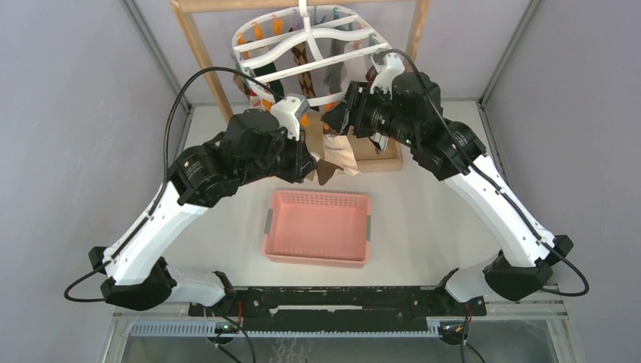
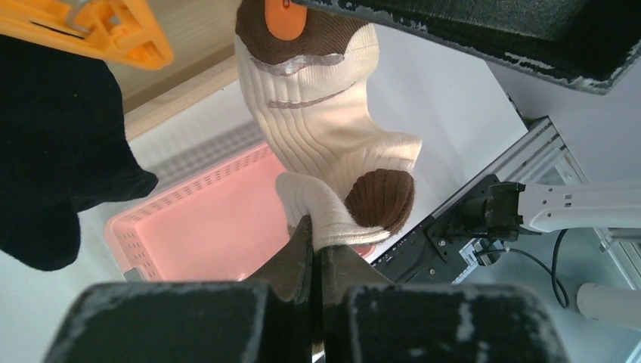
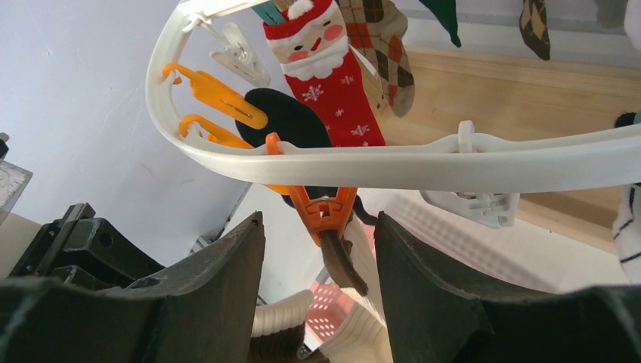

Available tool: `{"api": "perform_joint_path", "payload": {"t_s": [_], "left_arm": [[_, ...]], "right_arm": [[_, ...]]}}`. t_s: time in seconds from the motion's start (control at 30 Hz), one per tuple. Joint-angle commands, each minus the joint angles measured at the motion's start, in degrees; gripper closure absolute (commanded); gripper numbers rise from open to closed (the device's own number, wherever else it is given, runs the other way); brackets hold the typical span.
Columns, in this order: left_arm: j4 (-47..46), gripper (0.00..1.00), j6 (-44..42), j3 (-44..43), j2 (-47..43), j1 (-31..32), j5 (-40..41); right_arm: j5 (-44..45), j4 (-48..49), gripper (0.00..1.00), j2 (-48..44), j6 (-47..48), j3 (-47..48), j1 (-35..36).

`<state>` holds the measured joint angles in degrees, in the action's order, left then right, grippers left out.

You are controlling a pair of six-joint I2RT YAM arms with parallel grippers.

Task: Remove the socks clipped to the hanger
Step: Remove the sock from the hanger.

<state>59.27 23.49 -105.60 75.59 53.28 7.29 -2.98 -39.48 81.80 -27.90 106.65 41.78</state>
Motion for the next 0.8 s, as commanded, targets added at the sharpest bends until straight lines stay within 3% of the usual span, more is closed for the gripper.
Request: {"api": "perform_joint_path", "payload": {"t_s": [0.0,0.43,0.77], "left_arm": [[-0.1,0.96,-0.2,-2.6,-0.9,-0.3,-2.0],[2.0,0.96,-0.2,-3.9,-1.2,-0.3,-3.9],[2.6,0.96,0.0,-4.3,-1.1,-0.3,-4.5]], "right_arm": [[2.8,6.3,0.37,-2.9,1.4,-1.8,1.0],[5.0,17.8,0.37,-5.9,1.8,-11.0,1.4],[5.4,22.1,0.38,-5.5,2.1,-12.3,1.6]]}}
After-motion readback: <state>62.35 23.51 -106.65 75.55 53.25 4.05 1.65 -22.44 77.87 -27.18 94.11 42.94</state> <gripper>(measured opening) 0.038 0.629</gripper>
